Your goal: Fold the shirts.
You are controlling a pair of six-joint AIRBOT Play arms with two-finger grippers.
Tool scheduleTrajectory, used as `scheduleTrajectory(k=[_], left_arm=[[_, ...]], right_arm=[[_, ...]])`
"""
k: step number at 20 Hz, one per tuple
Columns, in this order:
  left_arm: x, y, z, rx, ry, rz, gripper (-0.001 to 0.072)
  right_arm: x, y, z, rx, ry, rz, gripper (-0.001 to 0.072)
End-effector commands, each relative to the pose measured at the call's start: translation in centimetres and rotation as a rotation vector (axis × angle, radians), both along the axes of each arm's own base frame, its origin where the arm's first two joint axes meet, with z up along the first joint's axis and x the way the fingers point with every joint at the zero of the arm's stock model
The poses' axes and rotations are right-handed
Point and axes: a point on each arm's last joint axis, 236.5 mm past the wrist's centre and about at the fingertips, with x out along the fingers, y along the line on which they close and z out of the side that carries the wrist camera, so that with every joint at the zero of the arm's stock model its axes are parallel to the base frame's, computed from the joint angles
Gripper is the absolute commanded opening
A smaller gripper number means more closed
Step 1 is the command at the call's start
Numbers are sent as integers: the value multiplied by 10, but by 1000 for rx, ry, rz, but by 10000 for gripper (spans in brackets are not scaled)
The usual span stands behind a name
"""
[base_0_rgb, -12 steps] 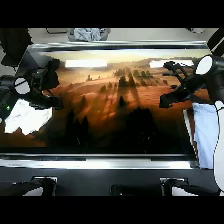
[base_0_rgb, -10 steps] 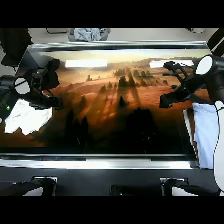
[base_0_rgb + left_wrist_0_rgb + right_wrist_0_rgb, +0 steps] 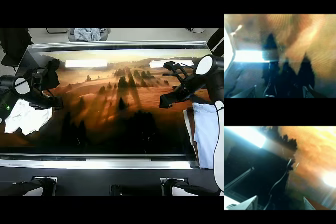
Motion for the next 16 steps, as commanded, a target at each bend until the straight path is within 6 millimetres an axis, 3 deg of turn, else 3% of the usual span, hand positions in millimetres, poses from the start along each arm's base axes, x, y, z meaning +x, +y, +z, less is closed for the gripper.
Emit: scheduleTrajectory(k=[1, 9, 14, 16], left_arm=[[0, 0, 0, 0, 0, -1, 719], [8, -1, 1, -4, -30, -1, 719], [76, -16, 10, -70, -285, 16, 720], [114, -15, 24, -81, -444, 21, 720]], right_arm=[[0, 0, 0, 0, 1, 0, 677], [2, 0, 0, 0, -8, -2, 677], [11, 0, 2, 1, -47, -8, 677], [20, -1, 3, 1, -84, -15, 677]])
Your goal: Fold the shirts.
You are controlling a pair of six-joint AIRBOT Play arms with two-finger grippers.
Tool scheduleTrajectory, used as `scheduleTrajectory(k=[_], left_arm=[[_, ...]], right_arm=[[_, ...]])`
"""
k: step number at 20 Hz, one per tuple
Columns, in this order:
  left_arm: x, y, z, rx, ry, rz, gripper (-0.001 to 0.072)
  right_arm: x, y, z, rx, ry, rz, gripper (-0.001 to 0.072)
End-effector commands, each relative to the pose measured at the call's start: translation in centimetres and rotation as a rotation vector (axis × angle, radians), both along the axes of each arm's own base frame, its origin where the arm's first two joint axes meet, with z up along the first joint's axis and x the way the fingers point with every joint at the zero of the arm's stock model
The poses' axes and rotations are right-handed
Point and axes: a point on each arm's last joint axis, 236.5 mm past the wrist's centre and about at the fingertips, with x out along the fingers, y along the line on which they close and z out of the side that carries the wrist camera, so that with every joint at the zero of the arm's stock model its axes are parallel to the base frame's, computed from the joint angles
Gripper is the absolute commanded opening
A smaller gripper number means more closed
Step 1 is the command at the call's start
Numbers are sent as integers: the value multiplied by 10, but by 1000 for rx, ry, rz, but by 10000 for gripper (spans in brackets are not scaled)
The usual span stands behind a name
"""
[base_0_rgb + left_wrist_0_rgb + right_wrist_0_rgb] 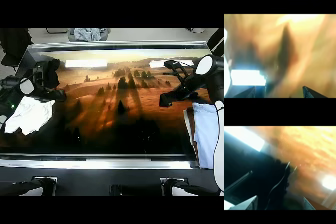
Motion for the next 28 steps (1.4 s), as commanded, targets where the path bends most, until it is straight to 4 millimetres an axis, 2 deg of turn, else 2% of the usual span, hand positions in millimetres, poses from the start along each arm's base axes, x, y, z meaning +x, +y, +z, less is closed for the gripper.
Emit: scheduleTrajectory(k=[1, 3, 5, 7, 9, 10, 11, 13, 15, 17, 22, 28], left_arm=[[71, 3, 27, -54, -281, 45, 720], [115, 39, 29, -105, -313, 192, 720], [162, 96, 26, -116, -330, 320, 720], [194, 166, 15, -150, -332, 490, 720], [203, 234, 2, -211, -349, 667, 720], [202, 258, -5, -250, -372, 729, 720], [200, 280, -15, -292, -397, 787, 720], [192, 305, -42, -371, -401, 865, 720], [187, 315, -68, -391, -367, 898, 720], [192, 315, -82, -371, -370, 878, 720], [222, 306, -85, -421, -495, 867, 720], [244, 276, -107, -538, -523, 887, 720]], right_arm=[[14, 0, 3, 1, -61, -11, 677], [20, -1, 4, 1, -83, -14, 677], [22, -1, 4, 1, -91, -16, 677], [22, -1, 4, 2, -90, -17, 677], [21, 0, 4, 7, -88, -19, 676], [21, 2, 5, 15, -87, -29, 676], [22, 4, 5, 28, -86, -35, 676], [22, 8, 6, 45, -90, -34, 676], [25, 10, 7, 52, -100, -35, 675], [28, 10, 8, 56, -112, -50, 675], [29, 13, 9, 71, -115, -52, 675], [27, 14, 9, 81, -102, -75, 673]])
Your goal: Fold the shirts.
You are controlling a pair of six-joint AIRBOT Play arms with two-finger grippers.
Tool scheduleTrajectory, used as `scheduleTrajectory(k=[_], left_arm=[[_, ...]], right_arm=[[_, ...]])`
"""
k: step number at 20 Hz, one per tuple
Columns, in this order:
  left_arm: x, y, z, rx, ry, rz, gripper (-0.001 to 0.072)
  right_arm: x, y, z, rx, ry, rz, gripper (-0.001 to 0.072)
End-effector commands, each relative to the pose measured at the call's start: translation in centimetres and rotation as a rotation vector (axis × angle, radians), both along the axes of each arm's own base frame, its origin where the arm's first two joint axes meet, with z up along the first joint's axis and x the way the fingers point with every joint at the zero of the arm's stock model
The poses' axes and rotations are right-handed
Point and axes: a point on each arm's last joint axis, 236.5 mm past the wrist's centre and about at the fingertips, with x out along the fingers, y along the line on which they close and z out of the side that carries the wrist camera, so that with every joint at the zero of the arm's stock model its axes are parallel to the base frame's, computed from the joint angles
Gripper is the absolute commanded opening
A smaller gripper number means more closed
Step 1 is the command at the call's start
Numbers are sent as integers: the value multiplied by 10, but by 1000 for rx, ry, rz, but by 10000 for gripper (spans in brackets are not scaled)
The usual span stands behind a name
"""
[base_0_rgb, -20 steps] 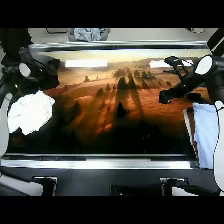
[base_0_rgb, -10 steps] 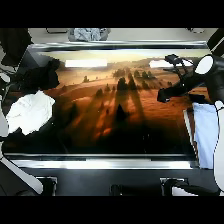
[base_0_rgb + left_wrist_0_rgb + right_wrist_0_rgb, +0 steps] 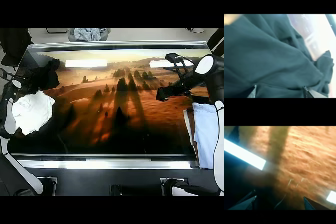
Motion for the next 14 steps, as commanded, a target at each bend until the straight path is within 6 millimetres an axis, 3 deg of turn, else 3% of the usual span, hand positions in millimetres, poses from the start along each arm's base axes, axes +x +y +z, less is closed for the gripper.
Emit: scheduleTrajectory(k=[1, 4, 5, 8, 9, 11, 12, 14], left_arm=[[12, -17, -12, -57, -43, 9, 720], [14, -26, -23, -96, -38, 11, 717], [14, -25, -25, -120, -40, 28, 634], [13, -17, -31, -178, -59, 84, 131], [12, -18, -35, -208, -51, 93, 32], [10, -23, -37, -282, -43, 101, 27], [12, -26, -27, -312, -67, 98, 25], [20, -34, 21, -293, -151, 45, 24]], right_arm=[[-2, 1, -1, 10, 14, -17, 673], [-6, 3, -1, 22, 33, -24, 670], [-8, 5, -1, 30, 44, -23, 669], [-15, 7, -1, 37, 67, -20, 666], [-15, 7, 1, 39, 64, -28, 666], [-16, 7, 5, 38, 54, -30, 665], [-16, 6, 7, 32, 46, -31, 665], [-17, -1, 14, -1, 20, -23, 664]])
